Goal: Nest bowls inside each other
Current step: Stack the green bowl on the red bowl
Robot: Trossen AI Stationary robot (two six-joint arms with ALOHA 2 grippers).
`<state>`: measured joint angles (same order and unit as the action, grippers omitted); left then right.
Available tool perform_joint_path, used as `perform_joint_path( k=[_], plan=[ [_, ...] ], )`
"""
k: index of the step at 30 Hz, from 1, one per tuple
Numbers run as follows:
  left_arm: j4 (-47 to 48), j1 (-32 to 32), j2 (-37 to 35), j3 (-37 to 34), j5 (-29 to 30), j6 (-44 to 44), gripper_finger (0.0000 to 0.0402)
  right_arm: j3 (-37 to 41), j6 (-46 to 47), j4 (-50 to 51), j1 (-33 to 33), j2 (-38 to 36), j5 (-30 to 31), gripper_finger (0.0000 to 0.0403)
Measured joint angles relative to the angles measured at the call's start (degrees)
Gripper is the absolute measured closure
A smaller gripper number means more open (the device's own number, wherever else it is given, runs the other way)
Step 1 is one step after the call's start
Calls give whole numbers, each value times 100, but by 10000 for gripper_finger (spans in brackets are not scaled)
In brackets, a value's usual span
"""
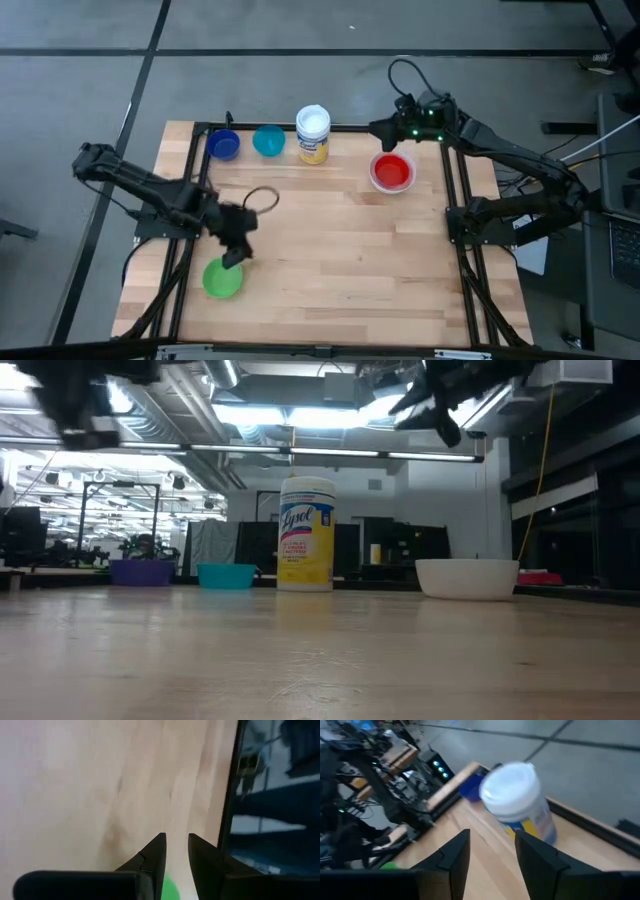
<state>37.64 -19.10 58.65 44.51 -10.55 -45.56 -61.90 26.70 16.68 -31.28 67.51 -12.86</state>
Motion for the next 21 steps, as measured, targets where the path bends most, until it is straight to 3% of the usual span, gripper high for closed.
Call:
perform_joint_path(
  k=[4, 8, 14, 21],
  plan=[
    [396, -660, 0, 0, 361, -894, 313, -178, -134, 7, 109, 0, 4, 235],
    [1091, -1055, 102, 0, 463, -1219, 288, -189, -190, 13, 173, 2, -4, 227],
    [2123, -1278, 363, 0, 512, -1094, 252, -189, -229, 3, 344, 2, -7, 220],
    [2199, -1269, 511, -47, 548, -674, 236, -189, -262, 0, 537, 2, -9, 228]
  ],
)
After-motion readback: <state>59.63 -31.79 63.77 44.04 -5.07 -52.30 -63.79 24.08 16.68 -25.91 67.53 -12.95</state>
